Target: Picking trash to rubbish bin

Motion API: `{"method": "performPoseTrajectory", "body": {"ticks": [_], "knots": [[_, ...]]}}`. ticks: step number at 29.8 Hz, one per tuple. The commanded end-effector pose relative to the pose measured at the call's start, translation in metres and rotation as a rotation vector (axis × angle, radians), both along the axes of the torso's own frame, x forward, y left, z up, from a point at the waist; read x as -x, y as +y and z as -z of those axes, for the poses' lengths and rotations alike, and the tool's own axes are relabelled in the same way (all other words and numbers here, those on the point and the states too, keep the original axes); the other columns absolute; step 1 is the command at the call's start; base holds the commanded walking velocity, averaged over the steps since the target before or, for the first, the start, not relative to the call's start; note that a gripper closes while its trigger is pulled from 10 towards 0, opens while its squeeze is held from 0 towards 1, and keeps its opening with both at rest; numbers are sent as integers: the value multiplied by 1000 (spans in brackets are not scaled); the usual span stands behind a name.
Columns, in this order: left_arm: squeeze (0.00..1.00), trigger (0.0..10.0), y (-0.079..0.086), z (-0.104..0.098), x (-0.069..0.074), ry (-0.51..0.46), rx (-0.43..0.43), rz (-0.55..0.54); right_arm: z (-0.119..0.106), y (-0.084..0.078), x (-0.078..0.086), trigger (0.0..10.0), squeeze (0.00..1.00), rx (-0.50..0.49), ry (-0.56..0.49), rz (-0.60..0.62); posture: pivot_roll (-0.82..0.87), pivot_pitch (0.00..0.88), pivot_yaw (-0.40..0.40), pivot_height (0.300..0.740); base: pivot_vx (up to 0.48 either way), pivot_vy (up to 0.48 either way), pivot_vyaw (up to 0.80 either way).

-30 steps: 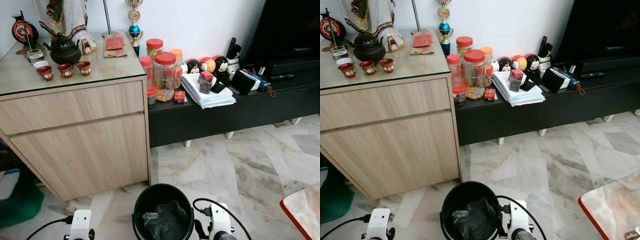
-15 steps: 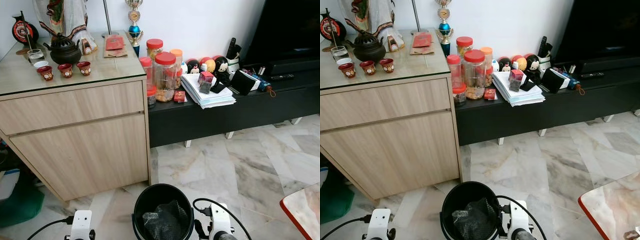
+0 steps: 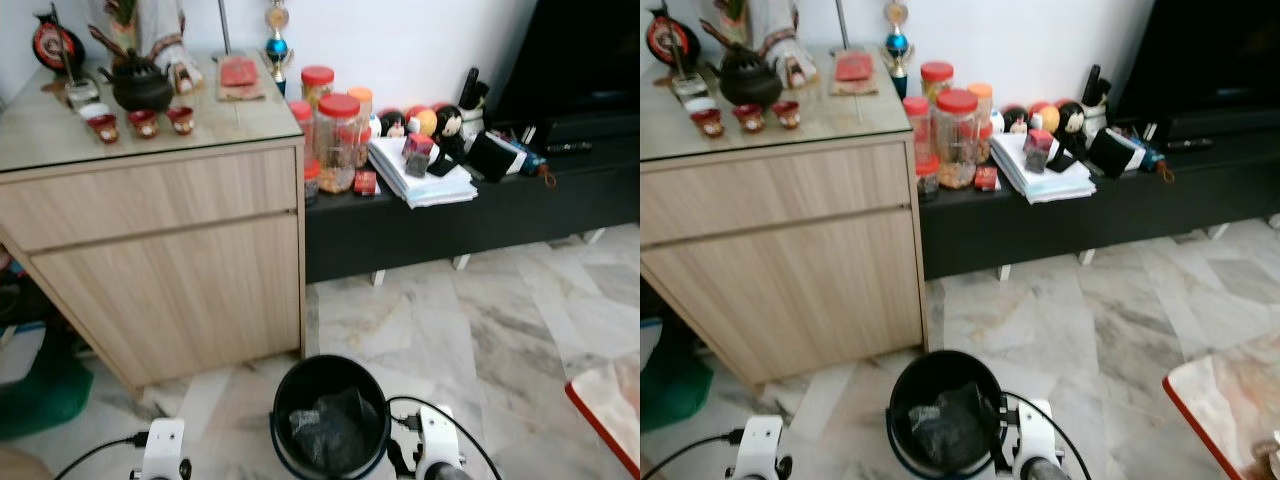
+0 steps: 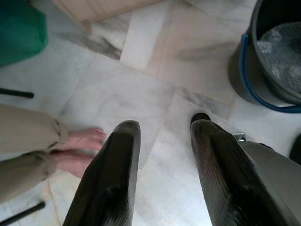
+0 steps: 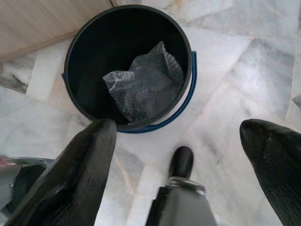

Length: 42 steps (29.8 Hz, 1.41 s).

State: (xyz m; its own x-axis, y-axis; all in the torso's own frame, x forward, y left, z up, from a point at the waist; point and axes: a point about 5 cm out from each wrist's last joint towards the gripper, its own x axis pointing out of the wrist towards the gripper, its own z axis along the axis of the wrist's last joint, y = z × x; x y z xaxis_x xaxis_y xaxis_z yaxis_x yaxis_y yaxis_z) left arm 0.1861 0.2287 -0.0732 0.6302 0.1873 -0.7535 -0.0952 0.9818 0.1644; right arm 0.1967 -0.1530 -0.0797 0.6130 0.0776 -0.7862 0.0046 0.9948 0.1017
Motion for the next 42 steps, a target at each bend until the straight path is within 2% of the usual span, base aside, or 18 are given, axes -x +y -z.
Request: {"method": "performPoseTrajectory", "body": {"ticks": [1, 30, 42], "knots": [[0, 10000, -1, 1, 1, 11, 6, 0, 1, -3, 3, 10000, 0, 2, 11, 11, 60, 0, -12, 740, -244, 0, 0], [0, 10000, -5, 2, 1, 14, 16, 6, 2, 0, 3, 10000, 0, -4, 14, -2, 54, 0, -18, 740, -243, 0, 0], [0, 10000, -8, 2, 0, 18, 3, 16, 1, 0, 1, 10000, 0, -6, 9, -3, 44, 0, -18, 740, 0, 0, 0]]}}
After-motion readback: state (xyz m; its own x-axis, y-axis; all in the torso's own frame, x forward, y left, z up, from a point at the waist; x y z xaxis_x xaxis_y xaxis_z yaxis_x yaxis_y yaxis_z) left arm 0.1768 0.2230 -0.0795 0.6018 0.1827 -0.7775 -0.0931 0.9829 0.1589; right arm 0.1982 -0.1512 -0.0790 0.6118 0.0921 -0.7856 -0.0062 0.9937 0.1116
